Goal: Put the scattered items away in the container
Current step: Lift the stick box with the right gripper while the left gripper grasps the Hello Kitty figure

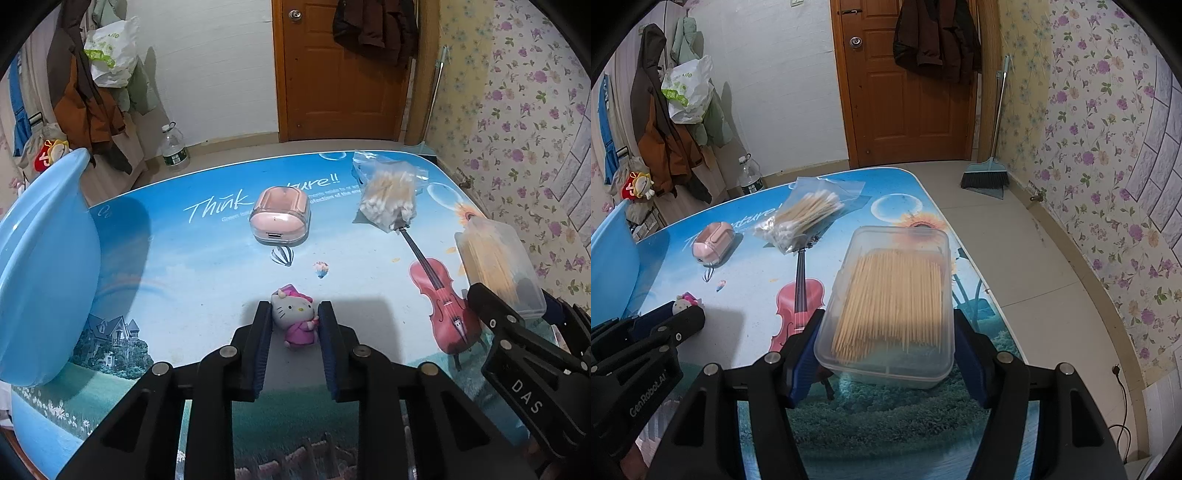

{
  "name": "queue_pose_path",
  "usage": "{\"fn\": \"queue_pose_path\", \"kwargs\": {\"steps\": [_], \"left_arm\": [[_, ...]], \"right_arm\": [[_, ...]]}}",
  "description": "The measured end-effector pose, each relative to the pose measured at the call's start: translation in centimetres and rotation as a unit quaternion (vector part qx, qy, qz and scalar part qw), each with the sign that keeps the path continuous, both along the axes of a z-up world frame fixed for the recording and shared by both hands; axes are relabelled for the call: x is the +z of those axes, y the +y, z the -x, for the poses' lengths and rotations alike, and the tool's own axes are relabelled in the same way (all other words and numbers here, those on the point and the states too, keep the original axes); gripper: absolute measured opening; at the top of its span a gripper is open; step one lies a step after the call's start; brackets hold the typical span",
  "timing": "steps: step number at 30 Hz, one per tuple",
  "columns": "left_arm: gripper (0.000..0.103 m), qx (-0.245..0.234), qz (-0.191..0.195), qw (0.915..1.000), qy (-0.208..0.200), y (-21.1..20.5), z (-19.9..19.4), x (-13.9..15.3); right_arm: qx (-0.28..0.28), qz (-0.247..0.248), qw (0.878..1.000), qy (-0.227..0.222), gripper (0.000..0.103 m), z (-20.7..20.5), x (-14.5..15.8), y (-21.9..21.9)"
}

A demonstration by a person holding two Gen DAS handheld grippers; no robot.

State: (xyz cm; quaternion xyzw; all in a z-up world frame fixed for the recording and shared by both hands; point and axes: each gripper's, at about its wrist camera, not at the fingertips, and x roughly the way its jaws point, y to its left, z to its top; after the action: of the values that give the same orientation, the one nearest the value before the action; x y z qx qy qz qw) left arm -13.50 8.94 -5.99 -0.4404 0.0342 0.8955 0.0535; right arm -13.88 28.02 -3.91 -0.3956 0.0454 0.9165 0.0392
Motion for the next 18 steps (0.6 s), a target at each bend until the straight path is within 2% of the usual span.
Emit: {"fn": "queue_pose_path", "kwargs": {"steps": [9, 18], "left_arm": [[0.023, -0.002, -0.001, 1.0000, 0.004, -0.2, -0.3, 0.2], [0.023, -0.004, 0.001, 0.9996, 0.027, -0.8, -1.6, 1.6]], "right_arm": [[-0.001, 0.006, 1.000, 0.003, 0.065, -0.2, 0.1, 0.3], [0.008, 0.003, 1.000, 0.015, 0.064, -1.1, 0.4, 0.1]]}}
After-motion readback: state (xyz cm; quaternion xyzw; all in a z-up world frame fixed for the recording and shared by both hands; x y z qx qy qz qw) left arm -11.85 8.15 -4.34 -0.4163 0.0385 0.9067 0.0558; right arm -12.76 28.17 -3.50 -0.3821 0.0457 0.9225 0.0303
